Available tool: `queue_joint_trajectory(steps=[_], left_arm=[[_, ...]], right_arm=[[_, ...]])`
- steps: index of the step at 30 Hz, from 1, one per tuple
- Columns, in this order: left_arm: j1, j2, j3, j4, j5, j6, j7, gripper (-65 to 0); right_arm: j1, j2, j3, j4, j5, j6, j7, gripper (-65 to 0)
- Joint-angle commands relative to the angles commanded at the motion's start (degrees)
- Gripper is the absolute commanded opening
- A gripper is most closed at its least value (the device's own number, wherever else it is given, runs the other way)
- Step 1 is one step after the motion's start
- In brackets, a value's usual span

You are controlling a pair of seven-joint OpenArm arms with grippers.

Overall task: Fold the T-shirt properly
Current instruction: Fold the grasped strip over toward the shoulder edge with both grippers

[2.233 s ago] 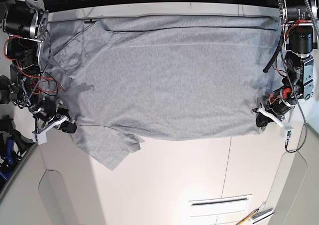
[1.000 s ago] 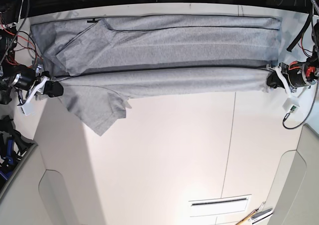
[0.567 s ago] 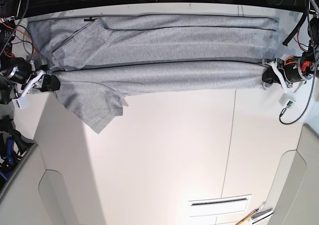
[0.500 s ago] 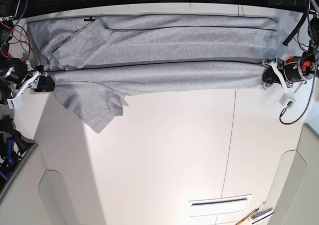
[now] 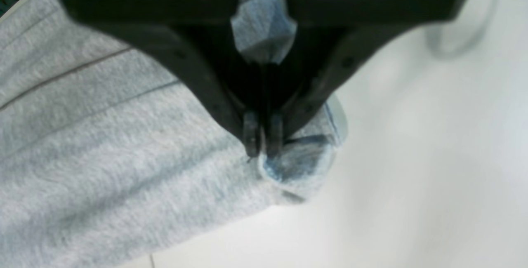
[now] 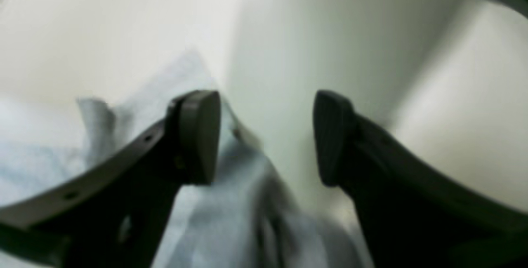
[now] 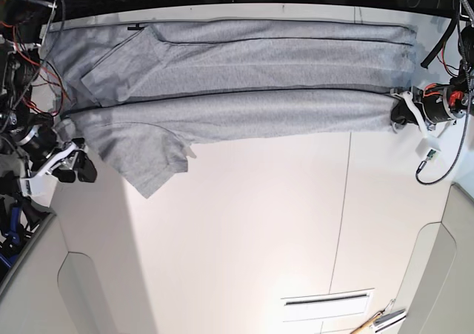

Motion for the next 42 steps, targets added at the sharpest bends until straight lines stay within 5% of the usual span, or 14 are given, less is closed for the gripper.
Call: queue_joint_trajectory(steps=[7,13,15,18,21,26,31,42], left_arm=[[0.0,0.0,0.0,0.0,0.0,0.0,0.0,-65.0],[0.0,0.0,0.0,0.0,-0.4,0.0,0.0,-65.0],[0.0,0.0,0.0,0.0,-0.4,0.0,0.0,-65.0],[0.0,0.0,0.0,0.0,-0.4,0.0,0.2,-65.0],[0.0,0.0,0.0,0.0,-0.5,0.0,0.0,-65.0],[0.0,0.0,0.0,0.0,-3.2,0.0,0.1,-65.0],[0.0,-1.0,0.0,0.9,-3.6,0.0,2.2,-65.0],[4.7,-8.7,0.0,10.9,-4.2,0.0,5.7,-65.0]], right_arm=[[7.8,-1.7,-14.2,-13.1,-2.1,0.17,0.5,-29.6],[7.5,-4.5,-18.9,-13.1,-2.0,0.20,-3.6,-30.0],[7.5,-5.0,-18.9,-13.0,-2.0,0.17,-3.6,-38.3],[7.5,-5.4,-18.9,-13.0,-1.9,0.15,-3.6,-63.2],[7.5,-5.5,-18.9,-13.0,1.5,0.17,-6.0,-65.0],[7.4,-5.5,-14.6,-6.5,8.9,0.20,-17.1,-65.0],[1.6,-5.5,-5.6,11.4,20.0,0.70,-28.9,-65.0],[-23.2,-3.9,8.1,36.3,27.2,1.29,-31.6,-65.0]])
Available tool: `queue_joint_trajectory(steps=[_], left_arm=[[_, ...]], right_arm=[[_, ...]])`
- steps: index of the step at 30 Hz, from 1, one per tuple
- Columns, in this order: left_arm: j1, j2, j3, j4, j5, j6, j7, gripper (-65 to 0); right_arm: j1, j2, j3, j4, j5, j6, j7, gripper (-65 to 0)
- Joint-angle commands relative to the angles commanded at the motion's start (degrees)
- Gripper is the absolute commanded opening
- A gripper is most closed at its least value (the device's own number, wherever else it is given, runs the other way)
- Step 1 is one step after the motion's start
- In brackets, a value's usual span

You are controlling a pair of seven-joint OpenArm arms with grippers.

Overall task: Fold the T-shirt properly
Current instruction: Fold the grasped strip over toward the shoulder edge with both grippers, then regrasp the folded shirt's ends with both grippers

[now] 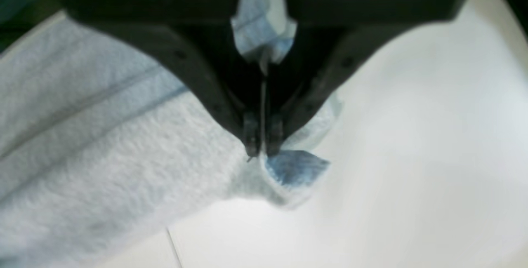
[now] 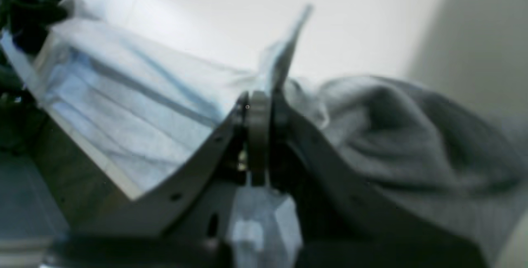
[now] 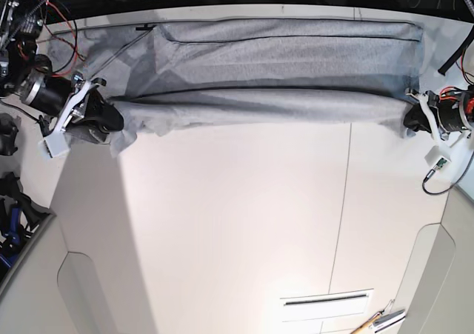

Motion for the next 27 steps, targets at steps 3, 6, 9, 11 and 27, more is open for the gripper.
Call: queue_joint_trajectory(steps=[3,6,9,11,27], left_arm=[[3.8,-1.4,0.0,3.5,0.1,0.0,0.3,-65.0],[6.8,-1.5,0.0,4.7,0.2,0.1,0.3,-65.0],[8.5,-1.5,0.0,4.7,2.2,0.0,0.3,-60.9],[8.5,-1.5,0.0,4.7,3.3,0.1,0.0,-46.5],[20.1,11.6,-29.2,4.7,1.3,7.2,-4.2,-33.1]], right_arm=[[-3.7,0.0,2.7,1.7,0.4,0.00,0.0,-65.0],[-6.6,-0.1,3.1,1.5,-2.3,-0.02,0.8,-65.0],[-8.7,-0.1,3.1,-1.2,-8.8,-0.31,4.8,-65.0],[-8.7,-0.2,3.1,-4.0,-8.8,-0.31,5.0,-56.8],[-8.1,-0.2,9.9,4.9,-5.0,-0.63,7.4,-57.6]])
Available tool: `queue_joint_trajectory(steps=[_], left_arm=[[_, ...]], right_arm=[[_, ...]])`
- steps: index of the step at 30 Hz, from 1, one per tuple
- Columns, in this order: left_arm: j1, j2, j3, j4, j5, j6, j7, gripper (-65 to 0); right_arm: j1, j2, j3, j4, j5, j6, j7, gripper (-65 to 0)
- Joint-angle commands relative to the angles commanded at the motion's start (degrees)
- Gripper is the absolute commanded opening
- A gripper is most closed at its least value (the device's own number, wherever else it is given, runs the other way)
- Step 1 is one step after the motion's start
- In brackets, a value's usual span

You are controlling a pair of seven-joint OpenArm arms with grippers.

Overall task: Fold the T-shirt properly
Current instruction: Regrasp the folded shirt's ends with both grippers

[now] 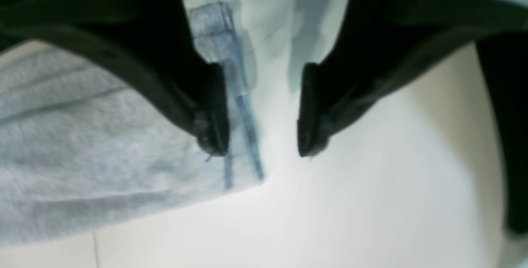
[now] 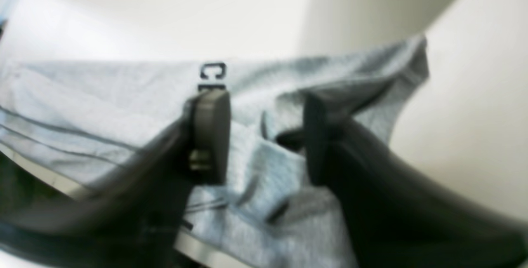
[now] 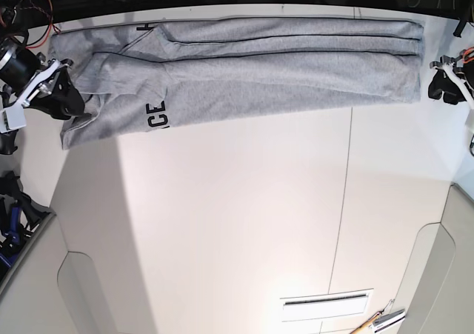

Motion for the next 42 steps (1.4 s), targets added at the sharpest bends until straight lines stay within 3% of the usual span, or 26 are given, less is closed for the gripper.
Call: queue_joint_trajectory(steps=[1,4,6,8,12,17,24,28,33,40,42], left_arm=[[1.2,2.0,-2.2,0.0,0.0,0.0,-0.8,-33.1],[2.6,6.6,-6.1,0.0,-1.4,-0.8,-1.7,-33.0],[2.5,7.9,-6.1,0.0,-2.8,-2.7,-1.7,-25.8],[2.7,8.7,-5.9,0.0,-3.7,-3.3,-2.0,-18.7],[2.7,8.6,-3.1,-0.5,-2.8,-3.3,-2.8,-18.0],[2.7,8.7,1.6,-3.1,3.0,-3.2,-6.1,-18.0],[2.7,8.7,1.6,-7.8,3.1,-3.3,-6.4,-18.0],[2.7,8.7,2.2,-8.6,1.8,-4.2,-5.7,-18.0],[2.7,8.7,6.2,-8.6,-4.5,-5.5,-1.9,-18.0],[2.6,8.7,11.0,-8.6,-5.1,-6.5,-4.1,-18.2],[2.3,8.7,10.8,-8.6,-4.9,-6.5,-5.0,-22.4]], right_arm=[[0.0,0.0,-1.2,-0.4,-1.0,0.00,1.3,-65.0],[0.0,0.0,-6.6,-4.2,-9.6,0.37,9.4,-65.0],[1.2,0.0,-10.6,-8.7,-15.4,-0.04,12.6,-65.0],[3.2,0.0,-13.4,-14.0,-16.9,-0.07,12.5,-65.0],[5.9,0.0,-14.7,-20.9,-15.2,-0.07,12.2,-65.0],[6.6,0.0,-14.7,-21.1,-14.5,-0.07,11.6,-65.0],[6.6,0.0,-14.7,-21.1,-13.8,-0.04,10.4,-65.0],[6.6,0.0,-14.7,-21.1,-12.5,-0.07,10.3,-65.0],[6.7,0.0,-14.7,-21.1,-12.5,-0.07,9.7,-65.0],[6.7,0.0,-14.7,-21.1,-12.5,-0.07,9.3,-65.0],[6.7,0.0,-14.7,-21.1,-12.5,-0.07,9.3,-65.0]])
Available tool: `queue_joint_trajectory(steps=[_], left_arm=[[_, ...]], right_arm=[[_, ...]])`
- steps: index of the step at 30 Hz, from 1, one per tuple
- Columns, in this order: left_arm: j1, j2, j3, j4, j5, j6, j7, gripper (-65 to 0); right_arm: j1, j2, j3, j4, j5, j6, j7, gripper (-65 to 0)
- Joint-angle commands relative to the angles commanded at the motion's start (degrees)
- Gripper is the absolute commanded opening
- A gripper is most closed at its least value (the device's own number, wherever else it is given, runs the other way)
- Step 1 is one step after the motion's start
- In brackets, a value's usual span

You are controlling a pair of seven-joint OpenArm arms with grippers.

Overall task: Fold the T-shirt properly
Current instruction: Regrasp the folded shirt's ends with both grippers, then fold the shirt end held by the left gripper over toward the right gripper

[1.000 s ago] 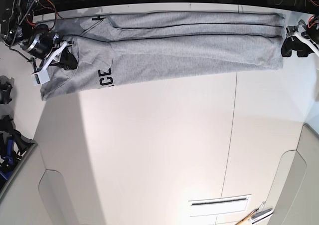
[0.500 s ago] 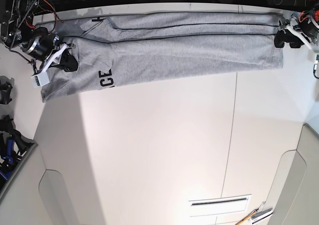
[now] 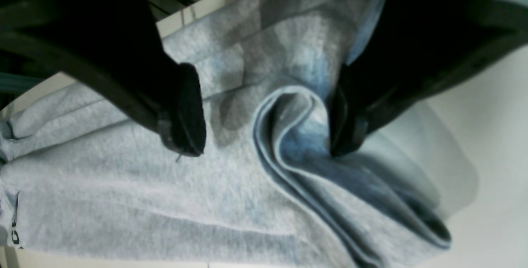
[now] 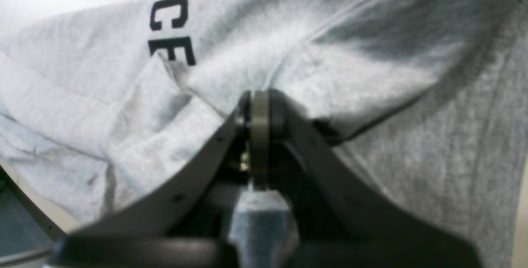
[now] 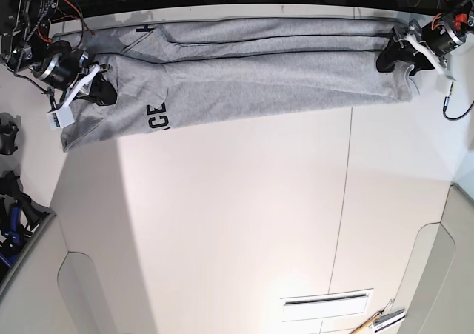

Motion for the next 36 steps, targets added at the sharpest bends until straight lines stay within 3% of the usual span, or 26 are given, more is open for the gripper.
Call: queue_joint_trajectory(steps=[1,4,5,7,9,13,17,20,24,28,31,33,36], left_arm=[[0.0,0.0,0.0,0.0,0.2,0.0,-0.1,-29.3],[0.0,0.0,0.0,0.1,0.2,0.0,-0.9,-60.6],[0.0,0.0,0.0,0.1,0.2,-0.4,-1.4,-65.0],[-0.7,0.0,-0.1,0.6,0.2,-3.4,-2.6,-65.0],[-1.9,0.0,-1.0,1.9,0.1,-4.3,-2.7,-65.0],[-5.1,-0.1,-5.7,6.4,0.5,-2.4,-2.4,-65.0],[-7.1,-1.4,-9.3,9.5,6.1,-0.3,-2.3,-65.0],[-7.1,-2.4,-9.3,11.7,6.7,0.3,-2.2,-65.0],[-7.1,-1.2,-9.0,19.1,6.6,2.0,0.5,-65.0],[-5.2,1.7,-1.9,29.0,6.7,2.0,1.0,-65.0],[-5.7,4.4,9.4,31.8,11.1,2.3,-1.8,-65.0],[-6.5,6.4,16.6,31.8,16.7,5.7,-4.4,-65.0],[-9.9,9.4,24.6,31.8,22.1,9.8,-4.7,-65.0]], right_arm=[[0.0,0.0,0.0,0.0,0.0,0.00,0.0,-65.0],[0.0,0.0,0.0,0.0,1.9,0.00,-0.2,-65.0],[0.0,0.0,0.0,0.1,3.0,0.00,-0.2,-65.0],[0.0,0.0,0.2,0.5,5.2,0.02,-0.2,-65.0],[0.0,0.0,0.7,1.5,7.1,0.02,-0.2,-65.0],[0.0,0.0,4.3,5.6,10.4,0.02,-3.2,-65.0],[0.0,0.0,9.3,10.0,11.9,0.02,-6.4,-65.0],[0.0,0.0,12.2,10.8,11.9,0.02,-7.6,-65.0],[-0.2,0.0,15.1,10.8,11.7,0.02,-8.2,-65.0],[-0.2,0.0,17.0,10.8,11.7,0.02,-9.2,-64.4],[-0.2,0.0,18.0,10.8,11.7,0.00,-9.2,-49.4],[-0.2,0.0,19.0,10.8,11.1,0.00,-9.2,-40.1],[-0.2,0.0,20.9,10.8,10.5,-0.46,-9.2,-29.6]])
